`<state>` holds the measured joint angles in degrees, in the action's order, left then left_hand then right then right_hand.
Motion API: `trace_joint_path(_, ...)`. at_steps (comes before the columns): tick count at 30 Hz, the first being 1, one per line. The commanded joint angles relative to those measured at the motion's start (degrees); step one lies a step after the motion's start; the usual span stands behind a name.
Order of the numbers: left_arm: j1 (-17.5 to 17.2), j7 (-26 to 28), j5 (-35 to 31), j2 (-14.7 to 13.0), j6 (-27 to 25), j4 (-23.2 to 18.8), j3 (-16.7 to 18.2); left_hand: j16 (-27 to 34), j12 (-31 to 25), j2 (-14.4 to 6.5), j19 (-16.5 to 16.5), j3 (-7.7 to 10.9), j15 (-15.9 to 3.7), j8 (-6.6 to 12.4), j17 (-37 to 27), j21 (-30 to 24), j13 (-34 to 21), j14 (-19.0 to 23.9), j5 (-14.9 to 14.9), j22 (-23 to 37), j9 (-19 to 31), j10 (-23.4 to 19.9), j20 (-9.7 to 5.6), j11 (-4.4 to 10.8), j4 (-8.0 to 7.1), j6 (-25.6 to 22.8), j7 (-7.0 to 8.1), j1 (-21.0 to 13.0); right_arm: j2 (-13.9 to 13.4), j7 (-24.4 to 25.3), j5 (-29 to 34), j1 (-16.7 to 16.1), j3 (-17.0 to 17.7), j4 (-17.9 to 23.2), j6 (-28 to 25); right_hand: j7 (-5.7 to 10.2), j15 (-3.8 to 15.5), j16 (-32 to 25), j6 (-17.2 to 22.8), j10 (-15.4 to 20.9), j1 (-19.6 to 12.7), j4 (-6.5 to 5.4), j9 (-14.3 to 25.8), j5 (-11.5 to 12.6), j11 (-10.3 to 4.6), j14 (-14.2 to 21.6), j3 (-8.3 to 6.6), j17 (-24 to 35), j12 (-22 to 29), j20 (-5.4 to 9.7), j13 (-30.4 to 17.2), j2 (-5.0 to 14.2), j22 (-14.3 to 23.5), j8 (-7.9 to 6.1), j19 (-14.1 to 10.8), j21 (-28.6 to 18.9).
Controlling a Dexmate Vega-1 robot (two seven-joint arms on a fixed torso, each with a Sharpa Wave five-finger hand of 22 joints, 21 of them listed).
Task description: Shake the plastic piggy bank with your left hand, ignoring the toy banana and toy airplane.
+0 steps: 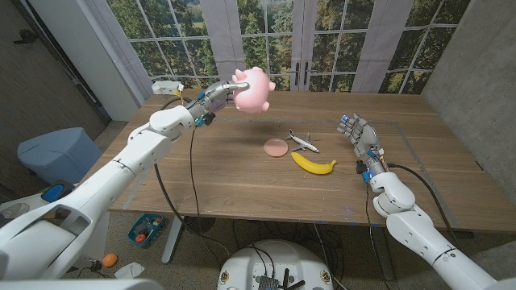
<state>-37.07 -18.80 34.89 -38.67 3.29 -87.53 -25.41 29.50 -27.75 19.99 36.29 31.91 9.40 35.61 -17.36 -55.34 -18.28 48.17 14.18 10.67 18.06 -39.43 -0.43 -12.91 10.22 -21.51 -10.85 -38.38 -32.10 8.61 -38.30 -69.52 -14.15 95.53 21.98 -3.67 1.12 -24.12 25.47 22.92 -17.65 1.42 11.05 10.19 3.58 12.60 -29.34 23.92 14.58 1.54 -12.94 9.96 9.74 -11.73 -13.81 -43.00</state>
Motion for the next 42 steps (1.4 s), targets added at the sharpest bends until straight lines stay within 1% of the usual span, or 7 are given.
trace_joint_path(1, 4.6, -13.3, 5.5, 1.3, 0.9, 5.1, -1.9, 0.1, -2.7, -26.0, -3.2, 0.85, -22.68, 6.68, -9.9, -0.7, -17.8, 20.9, 7.3, -0.1, 1.5, -26.1, -4.95, 22.79, -0.17, -23.1, 9.86, -26.5, 0.2, 0.5, 0.4, -0.2, 0.1, 0.2, 0.2, -0.06, -0.07, 0.2, 0.5, 0.5, 0.0, 0.35, 0.2, 0.3, -0.22, 0.0, -0.18, 0.1, -0.1, -0.07, -0.2, 0.14, 0.2, 0.07, -0.3, 0.1)
trace_joint_path(10, 5.3, -17.0, 8.0, 2.3, 1.1, 7.0, -1.7, 0.0, -2.5, -25.9, -3.4, 0.89, -22.69, 6.83, -10.3, -0.9, -18.0, 20.9, 7.6, -0.1, 1.4, -26.3, -4.97, 22.75, -0.19, -23.2, 9.9, -26.4, 0.3, 0.3, 0.4, 0.4, -0.1, -0.4, -0.1, -0.02, -0.07, 0.2, 0.5, 0.5, 0.0, 0.39, 0.2, 0.3, -0.19, 0.1, -0.17, 0.1, -0.1, -0.09, -0.2, 0.15, 0.2, 0.08, -0.4, 0.2)
trace_joint_path(16, 5.3, -16.8, 7.8, 2.3, 0.8, 7.3, -1.7, -0.1, -2.4, -25.9, -3.5, 0.9, -22.69, 6.91, -10.4, -1.1, -18.2, 21.0, 7.7, -0.1, 1.4, -26.4, -5.02, 22.75, -0.2, -23.3, 9.76, -26.4, 0.4, 0.1, 0.2, 0.8, -0.3, -0.7, -0.2, -0.01, -0.04, 0.2, 0.5, 0.5, 0.0, 0.41, 0.2, 0.3, -0.18, 0.1, -0.16, 0.1, -0.2, -0.1, -0.2, 0.16, 0.2, 0.1, -0.4, 0.3)
trace_joint_path(23, 4.6, -13.6, 5.9, 1.3, 0.4, 6.2, -1.7, -0.2, -2.2, -25.8, -3.6, 0.92, -22.69, 6.97, -10.7, -1.3, -18.4, 21.0, 7.9, -0.2, 1.4, -26.5, -5.05, 22.72, -0.22, -23.2, 9.89, -26.3, 0.5, 0.1, 0.2, 1.2, -0.4, -1.0, -0.3, -0.02, -0.01, 0.2, 0.5, 0.6, 0.0, 0.44, 0.2, 0.3, -0.14, 0.1, -0.15, 0.0, -0.2, -0.15, -0.2, 0.16, 0.2, 0.1, -0.4, 0.4)
trace_joint_path(35, 0.3, 1.7, -1.8, -2.5, -2.3, -1.8, -0.8, -0.4, -1.8, -25.7, -3.7, 0.97, -22.68, 7.0, -11.0, -1.6, -18.4, 21.1, 8.2, -0.2, 1.2, -26.8, -5.12, 22.65, -0.22, -23.2, 9.83, -26.2, 0.5, -0.2, 0.2, 1.8, -0.7, -1.4, -0.7, 0.0, 0.0, 0.3, 0.5, 0.6, 0.0, 0.47, 0.2, 0.3, -0.16, 0.0, -0.13, 0.0, -0.2, -0.13, -0.2, 0.17, 0.2, 0.12, -0.4, 0.6)
trace_joint_path(39, -2.9, 13.3, -7.1, -4.0, -5.7, -8.0, 0.1, -0.5, -1.8, -25.7, -3.6, 1.0, -22.68, 7.02, -11.2, -1.8, -18.7, 21.2, 8.3, -0.2, 1.1, -26.8, -5.18, 22.54, -0.22, -23.2, 9.81, -26.2, 0.5, -0.4, 0.2, 2.0, -0.8, -1.5, -0.7, -0.03, -0.03, 0.3, 0.5, 0.6, 0.0, 0.48, 0.2, 0.3, -0.12, 0.0, -0.13, 0.0, -0.2, -0.13, -0.2, 0.17, 0.2, 0.12, -0.4, 0.6)
trace_joint_path(42, -5.4, 22.7, -11.2, -4.1, -8.8, -12.3, 0.8, -0.5, -1.7, -25.7, -3.6, 1.02, -22.68, 7.02, -11.3, -1.9, -18.6, 21.3, 8.3, -0.2, 1.1, -26.8, -5.2, 22.57, -0.23, -23.2, 9.77, -26.2, 0.5, -0.5, 0.1, 2.1, -0.9, -1.6, -0.7, -0.06, -0.02, 0.3, 0.5, 0.6, 0.1, 0.49, 0.2, 0.3, -0.11, 0.0, -0.12, 0.0, -0.3, -0.14, -0.2, 0.17, 0.2, 0.11, -0.4, 0.7)
